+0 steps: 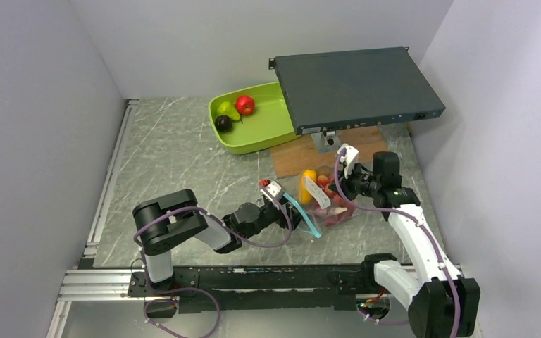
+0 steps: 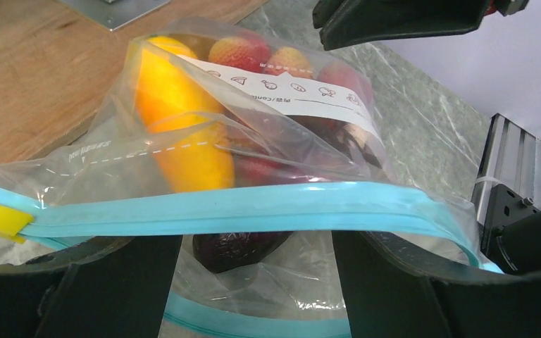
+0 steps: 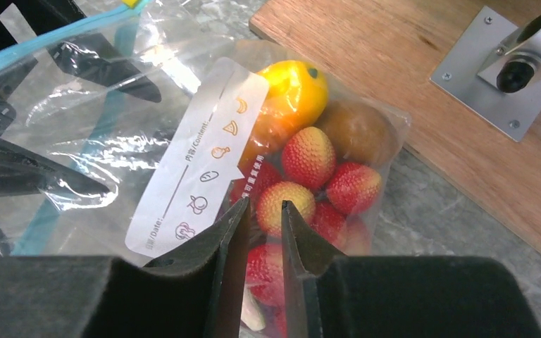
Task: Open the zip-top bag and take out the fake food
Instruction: Pick up the fake fruit from the zipper food storage bag.
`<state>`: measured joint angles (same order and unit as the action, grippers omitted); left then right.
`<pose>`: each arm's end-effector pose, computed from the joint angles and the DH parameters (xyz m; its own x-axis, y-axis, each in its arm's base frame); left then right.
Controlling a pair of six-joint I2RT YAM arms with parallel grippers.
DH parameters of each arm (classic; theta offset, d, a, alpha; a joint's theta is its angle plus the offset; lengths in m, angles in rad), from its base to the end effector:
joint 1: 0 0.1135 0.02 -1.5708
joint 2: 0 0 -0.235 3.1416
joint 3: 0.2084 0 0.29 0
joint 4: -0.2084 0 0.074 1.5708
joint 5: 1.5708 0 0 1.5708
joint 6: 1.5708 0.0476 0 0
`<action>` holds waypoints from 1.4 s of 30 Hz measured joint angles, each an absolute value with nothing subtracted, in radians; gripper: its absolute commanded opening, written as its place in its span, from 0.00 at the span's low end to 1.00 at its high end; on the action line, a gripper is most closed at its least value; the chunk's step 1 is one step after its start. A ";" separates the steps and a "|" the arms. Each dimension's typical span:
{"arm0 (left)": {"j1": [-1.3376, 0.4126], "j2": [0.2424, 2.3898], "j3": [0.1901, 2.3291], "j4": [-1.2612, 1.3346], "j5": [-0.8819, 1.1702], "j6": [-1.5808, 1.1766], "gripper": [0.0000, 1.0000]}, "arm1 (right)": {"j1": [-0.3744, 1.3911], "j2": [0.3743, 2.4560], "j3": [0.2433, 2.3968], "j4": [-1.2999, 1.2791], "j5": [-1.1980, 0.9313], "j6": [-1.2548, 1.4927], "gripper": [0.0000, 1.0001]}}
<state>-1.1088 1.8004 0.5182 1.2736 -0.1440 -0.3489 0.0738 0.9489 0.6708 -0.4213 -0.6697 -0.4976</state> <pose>0.1545 -0.2949 0.0864 -0.2846 -0.1875 -0.9401 0.7711 0.5379 -0.3407 0.2547 0.0485 0.2126 -0.3104 -0.3982 -0.8632 -0.7735 0.6336 -0.0141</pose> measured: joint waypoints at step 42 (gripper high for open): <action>-1.043 1.851 0.513 1.316 -0.023 -0.312 0.81 | 0.421 1.145 0.569 -0.072 -0.273 -1.240 0.56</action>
<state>-1.0428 1.8507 0.5133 1.3163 -0.0227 -0.3119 0.4206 1.1454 0.5686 -0.0719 -0.2729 -1.2396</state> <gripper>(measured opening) 0.801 0.544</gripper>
